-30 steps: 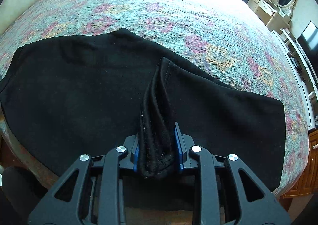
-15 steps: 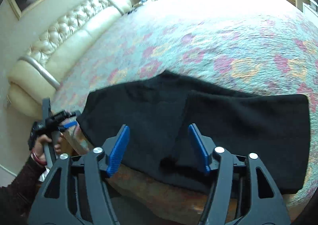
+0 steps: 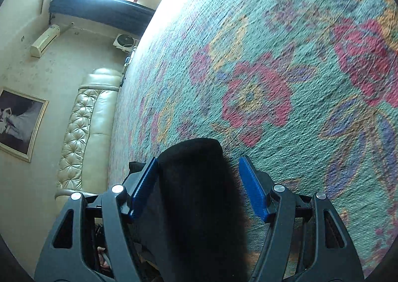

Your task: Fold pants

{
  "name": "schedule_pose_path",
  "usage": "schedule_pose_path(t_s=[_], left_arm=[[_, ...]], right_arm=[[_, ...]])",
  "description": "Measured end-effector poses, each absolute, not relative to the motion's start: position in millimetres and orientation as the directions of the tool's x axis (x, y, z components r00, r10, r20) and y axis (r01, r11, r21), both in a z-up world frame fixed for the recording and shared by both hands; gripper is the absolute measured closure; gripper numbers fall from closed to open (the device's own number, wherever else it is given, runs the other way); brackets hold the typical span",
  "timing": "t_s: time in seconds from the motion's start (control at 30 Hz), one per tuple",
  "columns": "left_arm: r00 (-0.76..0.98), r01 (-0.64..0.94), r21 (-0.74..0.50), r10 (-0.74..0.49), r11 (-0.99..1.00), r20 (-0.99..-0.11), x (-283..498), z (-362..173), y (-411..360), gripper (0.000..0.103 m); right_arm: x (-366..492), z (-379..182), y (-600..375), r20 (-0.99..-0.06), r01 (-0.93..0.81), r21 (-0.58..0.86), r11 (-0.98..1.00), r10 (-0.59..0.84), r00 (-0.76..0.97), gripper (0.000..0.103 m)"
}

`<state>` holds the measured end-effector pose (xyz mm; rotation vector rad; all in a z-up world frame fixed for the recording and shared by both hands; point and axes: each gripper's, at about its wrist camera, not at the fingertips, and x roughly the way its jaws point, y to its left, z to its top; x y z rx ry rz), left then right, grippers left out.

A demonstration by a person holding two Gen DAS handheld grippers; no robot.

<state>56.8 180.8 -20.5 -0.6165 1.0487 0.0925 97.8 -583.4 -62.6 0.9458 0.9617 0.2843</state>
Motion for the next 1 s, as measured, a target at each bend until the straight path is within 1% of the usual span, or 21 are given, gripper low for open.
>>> schedule_pose_path(t_s=[0.03, 0.07, 0.1, 0.13, 0.27, 0.33, 0.37, 0.43, 0.53, 0.63, 0.77, 0.8, 0.87, 0.9, 0.93, 1.0], left_arm=[[0.51, -0.356, -0.43, -0.213, 0.83, -0.833, 57.0, -20.6, 180.9, 0.011], [0.508, -0.356, -0.429, -0.213, 0.83, -0.834, 57.2, -21.2, 180.7, 0.011], [0.506, -0.356, -0.427, -0.212, 0.831, -0.836, 57.6, -21.7, 180.3, 0.011], [0.503, -0.355, -0.424, -0.212, 0.833, -0.838, 59.4, -22.0, 179.1, 0.011], [0.494, -0.351, -0.412, -0.208, 0.841, -0.844, 61.4, -24.0, 176.5, 0.011], [0.494, -0.348, -0.41, -0.207, 0.843, -0.845, 61.5, -23.8, 175.7, 0.011], [0.494, -0.347, -0.41, -0.207, 0.843, -0.844, 61.5, -23.6, 175.3, 0.011], [0.495, -0.347, -0.414, -0.211, 0.841, -0.843, 60.4, -23.9, 176.3, 0.011], [0.498, -0.353, -0.424, -0.216, 0.834, -0.84, 59.8, -23.9, 178.4, 0.011], [0.497, -0.352, -0.425, -0.219, 0.834, -0.84, 58.2, -24.2, 180.3, 0.011], [0.496, -0.35, -0.427, -0.222, 0.834, -0.839, 57.5, -23.7, 181.3, 0.011], [0.496, -0.35, -0.428, -0.223, 0.833, -0.839, 57.6, -23.7, 181.3, 0.011], [0.496, -0.349, -0.43, -0.225, 0.833, -0.839, 58.0, -24.1, 182.0, 0.011], [0.495, -0.349, -0.431, -0.226, 0.832, -0.839, 57.9, -24.2, 182.1, 0.011], [0.495, -0.349, -0.432, -0.227, 0.832, -0.838, 57.5, -24.6, 182.3, 0.011], [0.496, -0.347, -0.432, -0.229, 0.833, -0.838, 57.2, -24.6, 182.1, 0.011]], right_arm=[[98.1, -64.8, -584.4, -0.553, 0.172, 0.799, 0.576, 0.593, 0.586, 0.048], [99.7, -67.9, -585.9, -0.535, 0.157, 0.811, 0.563, 0.608, 0.587, 0.064], [101.1, -72.2, -586.2, -0.548, 0.165, 0.805, 0.569, 0.609, 0.573, 0.074], [101.1, -76.7, -587.6, -0.568, 0.18, 0.793, 0.582, 0.598, 0.565, 0.077], [97.5, -83.4, -591.6, -0.53, 0.168, 0.82, 0.547, 0.616, 0.582, 0.078], [94.7, -82.2, -593.7, -0.516, 0.172, 0.831, 0.529, 0.62, 0.59, 0.074], [91.4, -81.8, -595.0, -0.502, 0.178, 0.844, 0.506, 0.628, 0.595, 0.07], [79.2, -78.7, -597.6, -0.464, 0.169, 0.87, 0.463, 0.654, 0.597, 0.053], [55.0, -71.7, -592.6, -0.45, 0.148, 0.877, 0.458, 0.675, 0.584, 0.042], [29.0, -68.6, -587.5, -0.455, 0.138, 0.876, 0.462, 0.695, 0.556, 0.038], [2.1, -69.0, -585.6, -0.439, 0.127, 0.885, 0.448, 0.713, 0.546, 0.039], [-1.4, -69.1, -585.9, -0.435, 0.124, 0.887, 0.445, 0.714, 0.549, 0.04], [-7.6, -70.4, -587.4, -0.446, 0.124, 0.879, 0.46, 0.703, 0.554, 0.048], [-8.5, -71.2, -587.2, -0.465, 0.131, 0.868, 0.479, 0.693, 0.55, 0.057], [-10.8, -74.1, -588.4, -0.485, 0.14, 0.857, 0.496, 0.684, 0.546, 0.07], [-14.5, -79.4, -588.6, -0.519, 0.154, 0.836, 0.526, 0.67, 0.531, 0.083]])
